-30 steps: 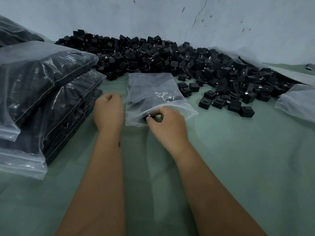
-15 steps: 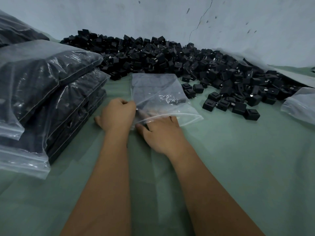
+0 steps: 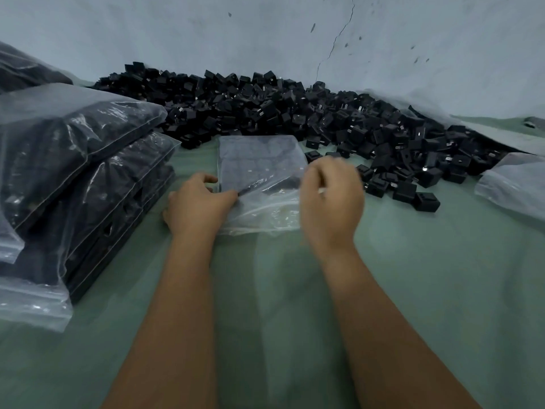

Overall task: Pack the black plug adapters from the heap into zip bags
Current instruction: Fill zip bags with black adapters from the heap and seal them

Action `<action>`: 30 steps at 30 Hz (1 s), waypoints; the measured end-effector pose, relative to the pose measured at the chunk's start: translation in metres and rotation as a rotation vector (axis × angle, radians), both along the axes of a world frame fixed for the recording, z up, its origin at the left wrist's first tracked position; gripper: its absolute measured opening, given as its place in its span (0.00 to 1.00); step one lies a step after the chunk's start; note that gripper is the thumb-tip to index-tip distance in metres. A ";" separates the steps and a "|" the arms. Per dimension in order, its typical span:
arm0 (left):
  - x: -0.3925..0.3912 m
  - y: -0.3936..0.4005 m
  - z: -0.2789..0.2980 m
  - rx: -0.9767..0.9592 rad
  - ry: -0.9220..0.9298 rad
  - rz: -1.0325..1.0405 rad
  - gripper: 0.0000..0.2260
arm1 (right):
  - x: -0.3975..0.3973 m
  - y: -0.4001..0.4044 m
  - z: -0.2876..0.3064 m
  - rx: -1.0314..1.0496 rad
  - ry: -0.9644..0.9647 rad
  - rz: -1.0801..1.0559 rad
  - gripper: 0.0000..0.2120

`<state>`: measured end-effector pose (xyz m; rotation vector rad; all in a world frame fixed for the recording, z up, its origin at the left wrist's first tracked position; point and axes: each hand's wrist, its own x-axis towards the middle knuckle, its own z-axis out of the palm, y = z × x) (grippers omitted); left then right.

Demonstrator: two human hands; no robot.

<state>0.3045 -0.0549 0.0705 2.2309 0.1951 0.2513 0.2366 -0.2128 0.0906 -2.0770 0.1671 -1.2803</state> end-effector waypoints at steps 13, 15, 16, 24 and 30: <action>-0.005 -0.006 -0.001 -0.219 -0.211 -0.366 0.16 | 0.015 -0.086 -0.028 -0.099 0.703 -0.297 0.22; -0.004 -0.008 -0.003 -0.199 -0.207 -0.426 0.13 | 0.011 -0.084 -0.028 -0.062 0.598 -0.320 0.18; -0.003 -0.009 -0.004 -0.171 -0.206 -0.449 0.11 | 0.009 -0.081 -0.027 -0.014 0.529 -0.306 0.17; -0.014 -0.006 -0.002 0.053 -0.136 -0.541 0.21 | 0.004 -0.071 -0.032 0.134 0.526 -0.164 0.15; -0.023 -0.002 0.006 0.060 -0.091 -0.610 0.26 | -0.001 -0.056 -0.018 0.149 0.239 -0.188 0.14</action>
